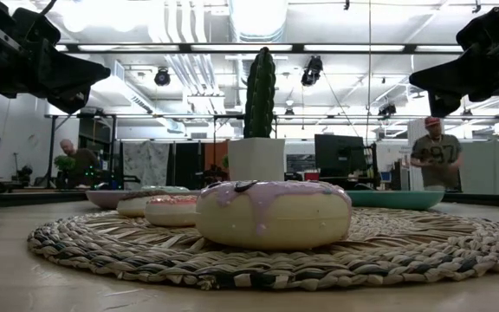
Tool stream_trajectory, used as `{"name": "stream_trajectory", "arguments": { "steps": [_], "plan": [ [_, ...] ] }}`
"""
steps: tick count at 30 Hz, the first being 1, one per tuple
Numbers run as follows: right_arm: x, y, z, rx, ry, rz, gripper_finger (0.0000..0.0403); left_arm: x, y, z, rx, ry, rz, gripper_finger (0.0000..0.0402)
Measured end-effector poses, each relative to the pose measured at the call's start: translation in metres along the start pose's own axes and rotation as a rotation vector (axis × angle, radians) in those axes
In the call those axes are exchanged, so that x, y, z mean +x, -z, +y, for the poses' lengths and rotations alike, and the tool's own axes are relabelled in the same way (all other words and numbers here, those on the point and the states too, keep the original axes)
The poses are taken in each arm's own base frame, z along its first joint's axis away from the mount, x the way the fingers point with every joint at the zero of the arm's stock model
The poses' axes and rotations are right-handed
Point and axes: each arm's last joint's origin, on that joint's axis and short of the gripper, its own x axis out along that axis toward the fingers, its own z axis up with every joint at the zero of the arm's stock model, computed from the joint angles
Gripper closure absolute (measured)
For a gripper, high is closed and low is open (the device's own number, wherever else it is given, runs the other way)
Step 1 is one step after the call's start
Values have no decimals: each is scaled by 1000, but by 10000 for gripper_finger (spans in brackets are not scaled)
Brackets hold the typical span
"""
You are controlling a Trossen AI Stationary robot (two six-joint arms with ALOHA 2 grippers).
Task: Pick & Place donuts
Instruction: Put the large black donut on the purple plate
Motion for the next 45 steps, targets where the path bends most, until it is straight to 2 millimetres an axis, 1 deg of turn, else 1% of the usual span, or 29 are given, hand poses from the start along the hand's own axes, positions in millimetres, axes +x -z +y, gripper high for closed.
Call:
{"name": "stream_trajectory", "arguments": {
  "steps": [16, 20, 26, 35, 37, 39, 45],
  "plan": [
    [0, 0, 0, 0, 0, 0, 394, 0, 0, 0, 0, 0, -1, 402],
    [0, 0, 0, 0, 0, 0, 394, 0, -6, -1, -5, 6, -61, 402],
    [0, 0, 0, 0, 0, -1, 394, -4, -28, -3, -23, 32, -297, 402],
    [0, 0, 0, 0, 0, 0, 394, -20, -59, -5, -70, 79, -654, 402],
    [0, 0, 0, 0, 0, -1, 394, -24, -64, -5, -102, 96, -704, 402],
    [0, 0, 0, 0, 0, -1, 394, -25, -70, -6, -126, 106, -714, 402],
    [0, 0, 0, 0, 0, -1, 394, -36, -102, -9, -125, 116, -795, 402]
  ]
}}
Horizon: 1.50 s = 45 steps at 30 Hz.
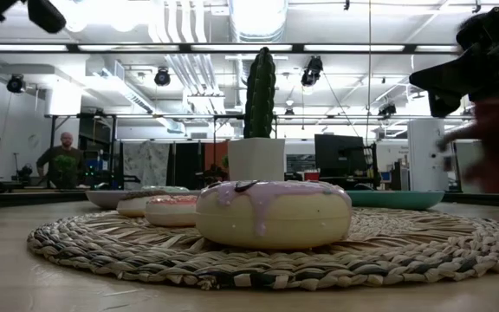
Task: Pick & Place donuts
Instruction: Put the large black donut on the purple plate
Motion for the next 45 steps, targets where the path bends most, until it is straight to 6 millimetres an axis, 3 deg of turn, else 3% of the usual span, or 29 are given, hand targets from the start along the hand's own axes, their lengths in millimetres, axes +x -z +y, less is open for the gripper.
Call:
{"name": "stream_trajectory", "arguments": {
  "steps": [11, 15, 29, 36, 40, 45],
  "plan": [
    [0, 0, 0, 0, 0, 0, 394, 46, -47, -12, 37, 11, -71, 402],
    [0, 0, 0, 0, 0, 0, 394, 70, -53, -15, 32, 17, -42, 402],
    [0, 0, 0, 0, 0, 0, 394, 156, -24, -18, 48, 5, 330, 402],
    [0, 0, 0, 0, 0, 1, 394, 186, -7, -19, 60, 19, 493, 395],
    [0, 0, 0, 0, 0, 0, 394, 197, 3, -18, 62, 11, 544, 364],
    [0, 0, 0, 0, 0, 0, 394, 207, 8, -17, 63, 2, 597, 295]
  ]
}}
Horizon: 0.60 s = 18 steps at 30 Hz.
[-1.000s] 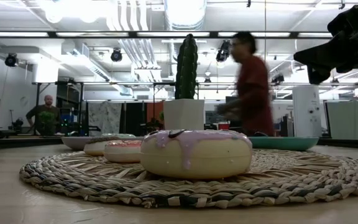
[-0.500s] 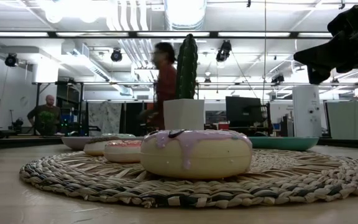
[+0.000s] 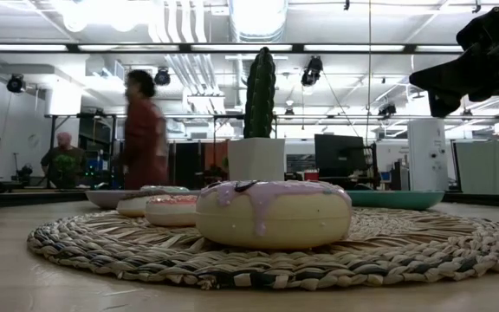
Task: Pick & Place donuts
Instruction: Put the large black donut on the purple plate
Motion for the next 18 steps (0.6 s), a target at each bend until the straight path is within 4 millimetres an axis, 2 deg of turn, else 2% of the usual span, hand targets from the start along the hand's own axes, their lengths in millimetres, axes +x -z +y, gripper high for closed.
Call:
{"name": "stream_trajectory", "arguments": {
  "steps": [4, 9, 13, 18],
  "plan": [
    [0, 0, 0, 0, 0, 0, 394, 10, 9, 1, 1, -16, 121, 242],
    [0, 0, 0, 0, 0, 0, 394, 20, 6, 1, 15, -32, 249, 200],
    [0, 0, 0, 0, 0, 0, 394, 32, 8, 2, 53, -41, 371, 189],
    [0, 0, 0, 0, 0, 0, 394, 42, -1, 1, 102, -43, 463, 188]
  ]
}}
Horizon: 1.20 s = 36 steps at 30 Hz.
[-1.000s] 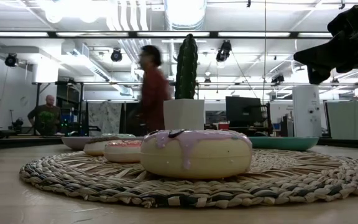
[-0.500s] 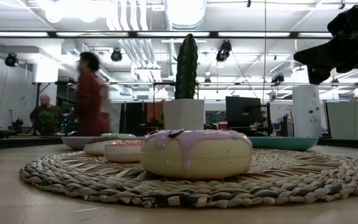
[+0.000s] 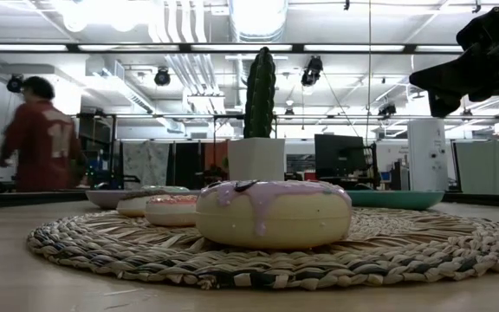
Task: Pick & Place donuts
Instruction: Put the large black donut on the purple plate
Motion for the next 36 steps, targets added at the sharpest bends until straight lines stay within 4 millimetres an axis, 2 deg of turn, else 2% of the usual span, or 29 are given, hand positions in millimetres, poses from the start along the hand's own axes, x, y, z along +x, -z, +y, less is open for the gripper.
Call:
{"name": "stream_trajectory", "arguments": {
  "steps": [10, 21, 36],
  "plan": [
    [0, 0, 0, 0, 0, 0, 394, 23, -1, 2, 23, -20, 102, 188],
    [0, 0, 0, 0, 0, 0, 394, 54, 18, 6, 53, -88, 201, 188],
    [0, 0, 0, 0, 2, 0, 394, 93, 46, 8, 84, -93, 340, 188]
  ]
}}
